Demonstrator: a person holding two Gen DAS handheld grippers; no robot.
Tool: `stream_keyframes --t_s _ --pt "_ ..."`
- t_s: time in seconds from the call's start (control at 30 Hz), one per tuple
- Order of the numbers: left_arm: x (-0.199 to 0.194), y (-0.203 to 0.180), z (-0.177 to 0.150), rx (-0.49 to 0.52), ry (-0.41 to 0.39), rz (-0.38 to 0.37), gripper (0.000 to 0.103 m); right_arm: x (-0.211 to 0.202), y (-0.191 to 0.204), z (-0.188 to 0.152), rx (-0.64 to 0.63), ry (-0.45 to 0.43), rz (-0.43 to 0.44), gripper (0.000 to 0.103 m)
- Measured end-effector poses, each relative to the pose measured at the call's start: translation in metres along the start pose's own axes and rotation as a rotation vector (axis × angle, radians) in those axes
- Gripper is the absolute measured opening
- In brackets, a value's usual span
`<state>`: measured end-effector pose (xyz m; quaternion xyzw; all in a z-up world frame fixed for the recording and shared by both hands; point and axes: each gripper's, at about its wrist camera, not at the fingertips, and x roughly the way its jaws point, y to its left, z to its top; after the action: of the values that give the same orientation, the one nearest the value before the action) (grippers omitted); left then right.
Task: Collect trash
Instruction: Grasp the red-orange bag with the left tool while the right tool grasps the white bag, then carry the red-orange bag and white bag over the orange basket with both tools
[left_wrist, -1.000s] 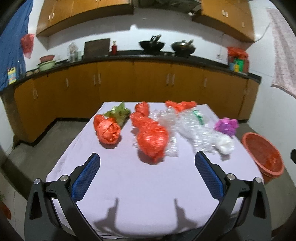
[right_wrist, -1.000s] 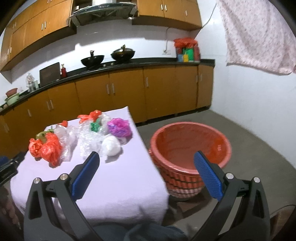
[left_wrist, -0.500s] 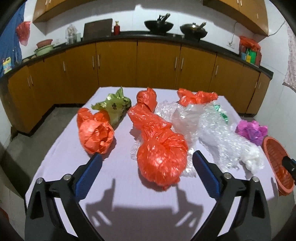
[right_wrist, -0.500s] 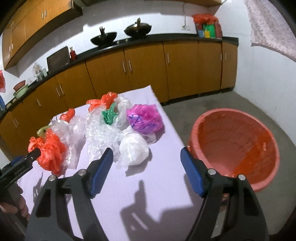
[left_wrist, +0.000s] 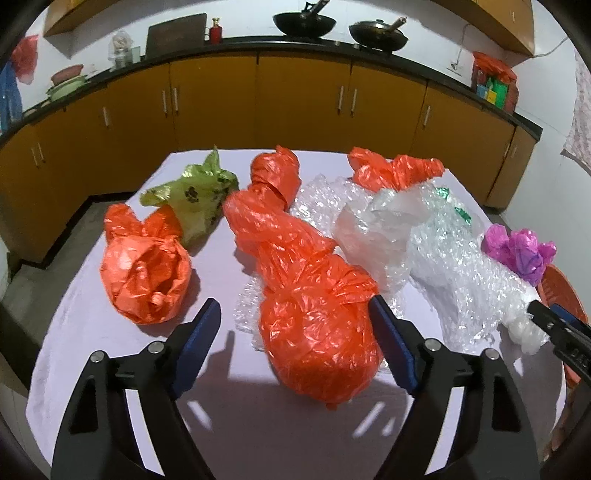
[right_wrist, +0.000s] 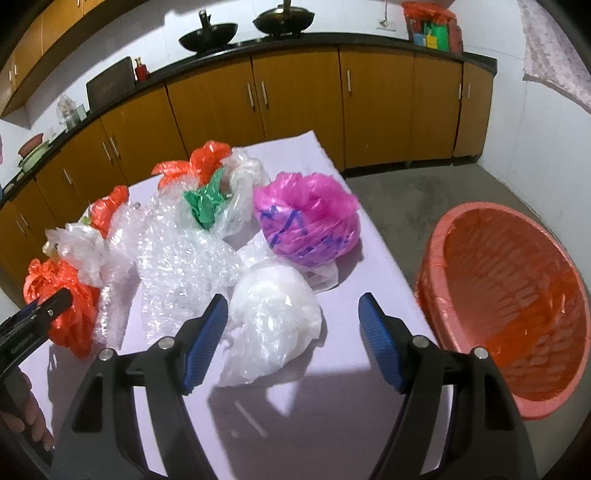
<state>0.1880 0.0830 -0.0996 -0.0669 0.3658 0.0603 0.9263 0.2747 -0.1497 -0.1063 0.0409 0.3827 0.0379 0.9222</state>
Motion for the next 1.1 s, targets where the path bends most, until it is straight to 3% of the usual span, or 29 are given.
stream_keyframes --t_s 0.13,0.17,0.33,0.8,1.1 --pt "0.006 0.004 -0.001 -0.025 0.021 -0.059 0.062 0.014 0.008 -0.001 -0.028 0.046 0.022 0.046" --pt "0.006 0.005 -0.002 -0.028 0.022 -0.073 0.055 0.015 0.009 -0.002 -0.031 0.049 0.027 0.042" --pt "0.0 0.007 -0.003 -0.018 0.003 -0.098 0.042 0.01 0.011 -0.003 -0.035 0.041 0.045 0.035" --pt "-0.057 0.027 0.0 -0.031 -0.106 -0.107 0.037 -0.044 0.02 -0.011 -0.052 -0.03 0.146 0.031" --pt "-0.087 0.008 0.01 -0.005 -0.172 -0.164 0.037 -0.084 0.02 -0.011 -0.05 -0.101 0.205 0.03"
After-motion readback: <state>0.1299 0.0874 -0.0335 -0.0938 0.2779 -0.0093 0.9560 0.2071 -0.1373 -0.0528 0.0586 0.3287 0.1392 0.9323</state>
